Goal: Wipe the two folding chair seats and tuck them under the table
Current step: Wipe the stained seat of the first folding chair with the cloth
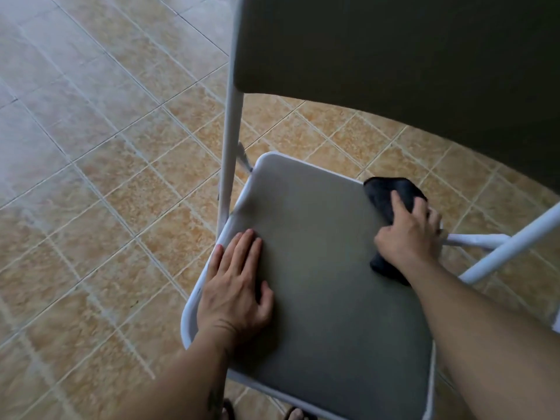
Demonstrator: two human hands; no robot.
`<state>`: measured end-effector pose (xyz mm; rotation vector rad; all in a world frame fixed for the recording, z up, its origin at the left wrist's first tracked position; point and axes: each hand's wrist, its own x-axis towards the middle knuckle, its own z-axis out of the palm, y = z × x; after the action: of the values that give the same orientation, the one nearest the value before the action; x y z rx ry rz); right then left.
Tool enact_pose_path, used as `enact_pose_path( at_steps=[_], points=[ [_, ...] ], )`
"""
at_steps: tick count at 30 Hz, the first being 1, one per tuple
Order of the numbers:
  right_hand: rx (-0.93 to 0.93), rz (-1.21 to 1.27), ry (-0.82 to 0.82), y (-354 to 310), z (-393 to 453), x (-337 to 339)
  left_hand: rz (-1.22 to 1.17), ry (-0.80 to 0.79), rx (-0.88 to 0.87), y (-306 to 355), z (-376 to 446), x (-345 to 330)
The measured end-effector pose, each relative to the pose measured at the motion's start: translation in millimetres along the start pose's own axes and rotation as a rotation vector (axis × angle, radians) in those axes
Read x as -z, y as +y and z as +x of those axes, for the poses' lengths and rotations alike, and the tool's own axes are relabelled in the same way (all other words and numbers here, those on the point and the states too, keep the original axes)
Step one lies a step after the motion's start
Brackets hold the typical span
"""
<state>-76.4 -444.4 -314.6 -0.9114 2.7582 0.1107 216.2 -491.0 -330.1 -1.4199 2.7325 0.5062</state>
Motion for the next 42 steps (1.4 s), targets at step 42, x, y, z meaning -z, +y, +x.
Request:
enact_pose_path(
  at_steps=[42],
  points=[
    [0.203,0.132,0.018,7,-85,-18,0.117,-0.056,0.042,10,5,-1]
  ],
)
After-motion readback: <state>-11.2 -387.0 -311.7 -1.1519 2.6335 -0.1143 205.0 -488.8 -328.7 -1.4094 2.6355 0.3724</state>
